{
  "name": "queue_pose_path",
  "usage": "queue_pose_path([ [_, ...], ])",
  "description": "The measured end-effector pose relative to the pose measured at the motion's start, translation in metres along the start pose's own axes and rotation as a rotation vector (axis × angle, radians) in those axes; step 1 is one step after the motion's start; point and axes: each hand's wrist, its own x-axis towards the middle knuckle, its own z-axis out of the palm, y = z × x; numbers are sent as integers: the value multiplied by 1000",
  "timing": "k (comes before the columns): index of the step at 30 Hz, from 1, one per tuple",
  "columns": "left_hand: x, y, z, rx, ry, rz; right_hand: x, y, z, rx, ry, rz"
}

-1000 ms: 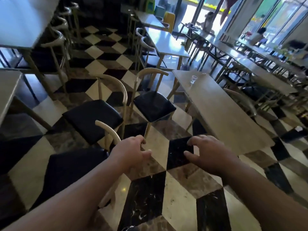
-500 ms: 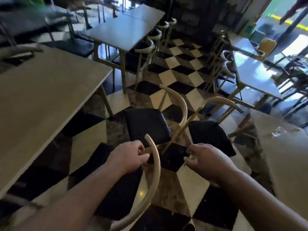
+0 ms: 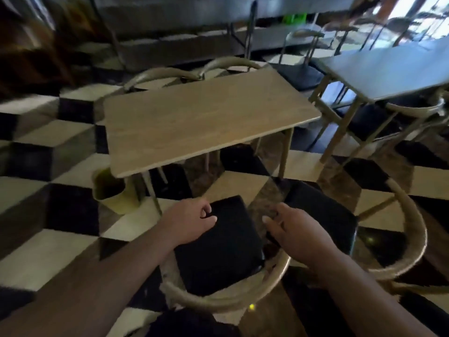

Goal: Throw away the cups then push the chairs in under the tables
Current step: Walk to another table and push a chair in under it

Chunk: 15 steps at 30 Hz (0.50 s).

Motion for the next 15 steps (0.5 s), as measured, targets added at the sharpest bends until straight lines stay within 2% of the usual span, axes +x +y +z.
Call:
queue_pose_path([
  [6, -50, 21, 70, -75, 37, -307, -29, 80, 9, -61, -146, -198],
  [11, -39, 40, 118, -86, 73, -303, -20, 123, 45, 16, -235, -160],
  [15, -28, 32, 174, -62, -76, -313, -1, 134, 95, 71, -253, -195],
])
